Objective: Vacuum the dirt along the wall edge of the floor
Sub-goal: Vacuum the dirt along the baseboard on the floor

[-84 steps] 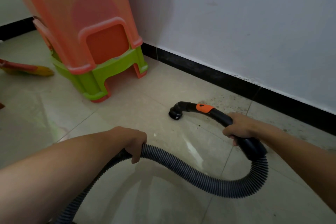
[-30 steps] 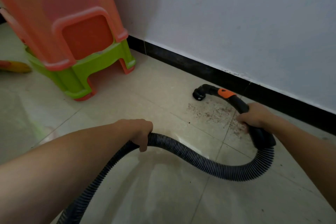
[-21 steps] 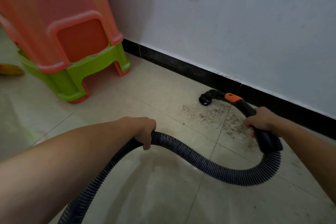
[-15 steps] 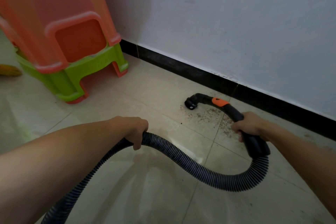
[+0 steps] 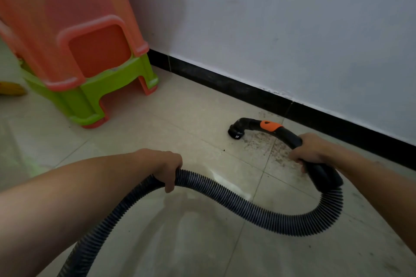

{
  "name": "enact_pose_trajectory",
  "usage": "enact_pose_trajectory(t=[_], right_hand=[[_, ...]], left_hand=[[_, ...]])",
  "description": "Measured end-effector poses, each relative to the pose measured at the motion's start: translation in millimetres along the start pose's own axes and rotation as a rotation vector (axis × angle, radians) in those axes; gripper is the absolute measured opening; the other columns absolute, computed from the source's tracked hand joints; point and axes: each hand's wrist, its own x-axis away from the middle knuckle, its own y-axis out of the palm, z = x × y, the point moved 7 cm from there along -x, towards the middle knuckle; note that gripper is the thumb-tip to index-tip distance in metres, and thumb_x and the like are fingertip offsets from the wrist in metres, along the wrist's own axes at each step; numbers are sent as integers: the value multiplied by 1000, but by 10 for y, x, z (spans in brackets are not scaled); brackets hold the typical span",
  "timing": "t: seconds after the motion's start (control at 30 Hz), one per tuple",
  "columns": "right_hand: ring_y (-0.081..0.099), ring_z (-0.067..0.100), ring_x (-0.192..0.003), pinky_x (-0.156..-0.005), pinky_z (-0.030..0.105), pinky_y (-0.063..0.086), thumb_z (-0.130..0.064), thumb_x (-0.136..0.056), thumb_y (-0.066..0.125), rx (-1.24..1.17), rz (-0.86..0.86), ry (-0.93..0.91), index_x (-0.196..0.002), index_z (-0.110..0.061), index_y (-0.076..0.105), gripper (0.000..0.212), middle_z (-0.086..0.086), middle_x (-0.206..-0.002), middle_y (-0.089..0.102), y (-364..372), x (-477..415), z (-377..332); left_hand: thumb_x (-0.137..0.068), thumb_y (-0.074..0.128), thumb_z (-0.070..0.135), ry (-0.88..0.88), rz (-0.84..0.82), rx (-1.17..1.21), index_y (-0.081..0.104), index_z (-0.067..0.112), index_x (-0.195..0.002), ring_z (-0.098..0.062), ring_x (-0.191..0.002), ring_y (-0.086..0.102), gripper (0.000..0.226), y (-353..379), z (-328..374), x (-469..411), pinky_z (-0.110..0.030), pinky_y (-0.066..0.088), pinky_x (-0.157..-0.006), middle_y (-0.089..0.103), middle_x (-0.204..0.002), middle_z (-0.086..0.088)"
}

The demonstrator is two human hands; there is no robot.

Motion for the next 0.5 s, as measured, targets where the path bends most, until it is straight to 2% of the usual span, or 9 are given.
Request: enact_pose_trajectory(t=[0.2,0.3,0.37,0.5], right_hand=[[64,24,-52,-57,33,57,0,-77,67,17,-149,-37,-104,-5,55,31,16,-73,65,197,302,-51],[66,25,-56,-60,34,59,-1,-77,67,86,-186,-73,-103,-8,54,30,15,-76,65,322,392,-165],[67,24,-55,-59,33,60,-3,-78,67,104,-137,-82,-101,-10,54,28,14,-79,66,342,360,-200],[72,21,-61,-61,35,61,-19,-84,71,173,89,-41,-110,-17,50,33,9,-90,65,251,171,-211]], left_hand=[[-71,82,31,-41,-75,-84,51,13,-126,-27,-105,59,66,35,86,-6,-38,52,-86,59,-120,-6],[-71,82,29,-44,-64,-94,57,13,-123,-26,-102,62,60,3,90,-8,-36,52,-83,62,-116,-7],[-72,81,28,-40,-48,-91,59,12,-118,-25,-99,63,53,-26,78,5,-35,52,-80,63,-112,-7],[-74,78,28,-32,6,-68,52,14,-105,-26,-97,61,43,-112,48,9,-39,52,-83,60,-104,-7]])
